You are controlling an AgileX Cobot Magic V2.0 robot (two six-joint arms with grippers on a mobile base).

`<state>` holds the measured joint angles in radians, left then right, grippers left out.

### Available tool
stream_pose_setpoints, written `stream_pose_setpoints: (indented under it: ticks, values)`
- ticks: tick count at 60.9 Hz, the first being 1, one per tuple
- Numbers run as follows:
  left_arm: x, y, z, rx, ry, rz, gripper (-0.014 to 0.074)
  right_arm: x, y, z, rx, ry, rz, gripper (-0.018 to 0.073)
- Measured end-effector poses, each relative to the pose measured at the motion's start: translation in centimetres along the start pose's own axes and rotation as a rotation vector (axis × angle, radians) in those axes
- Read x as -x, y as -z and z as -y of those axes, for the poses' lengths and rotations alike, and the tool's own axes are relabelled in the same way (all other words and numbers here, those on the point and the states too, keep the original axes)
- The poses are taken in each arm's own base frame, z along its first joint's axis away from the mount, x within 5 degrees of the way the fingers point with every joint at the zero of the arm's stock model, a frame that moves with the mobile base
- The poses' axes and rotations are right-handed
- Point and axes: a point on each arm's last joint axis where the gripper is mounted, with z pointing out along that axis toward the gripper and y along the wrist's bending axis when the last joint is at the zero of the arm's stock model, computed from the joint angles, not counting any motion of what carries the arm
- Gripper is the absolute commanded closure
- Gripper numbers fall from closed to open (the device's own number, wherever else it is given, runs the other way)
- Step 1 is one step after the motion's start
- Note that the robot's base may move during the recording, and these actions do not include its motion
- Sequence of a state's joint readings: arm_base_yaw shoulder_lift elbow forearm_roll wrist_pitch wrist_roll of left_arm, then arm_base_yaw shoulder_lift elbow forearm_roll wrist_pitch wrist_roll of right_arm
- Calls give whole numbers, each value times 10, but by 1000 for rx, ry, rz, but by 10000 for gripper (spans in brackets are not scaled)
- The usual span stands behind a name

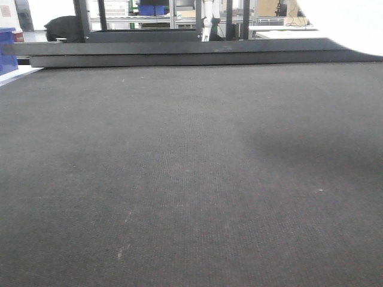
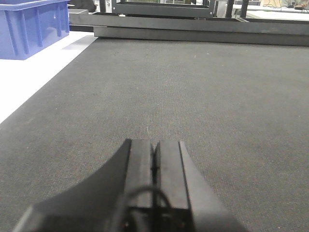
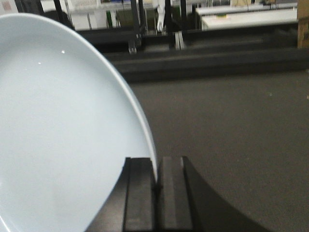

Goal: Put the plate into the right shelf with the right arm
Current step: 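Lift the white plate off the table with the right gripper, then drive the base away from the table holding the plate in the right gripper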

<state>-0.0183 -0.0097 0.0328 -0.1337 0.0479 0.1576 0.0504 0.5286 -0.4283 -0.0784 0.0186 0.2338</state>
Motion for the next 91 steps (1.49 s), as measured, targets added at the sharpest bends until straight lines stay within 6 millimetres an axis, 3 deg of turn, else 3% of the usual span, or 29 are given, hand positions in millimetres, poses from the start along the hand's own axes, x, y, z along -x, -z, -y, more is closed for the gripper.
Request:
stream_pose_setpoints:
  ticks: [13, 22, 91]
  values:
    - [0, 0, 0, 0, 0, 0, 724, 2, 26, 0, 12, 0, 89, 510]
    - [0, 0, 0, 0, 0, 0, 724, 4, 34, 0, 16, 0, 119, 510]
    - [0, 0, 0, 0, 0, 0, 724, 4, 34, 0, 15, 3, 117, 510]
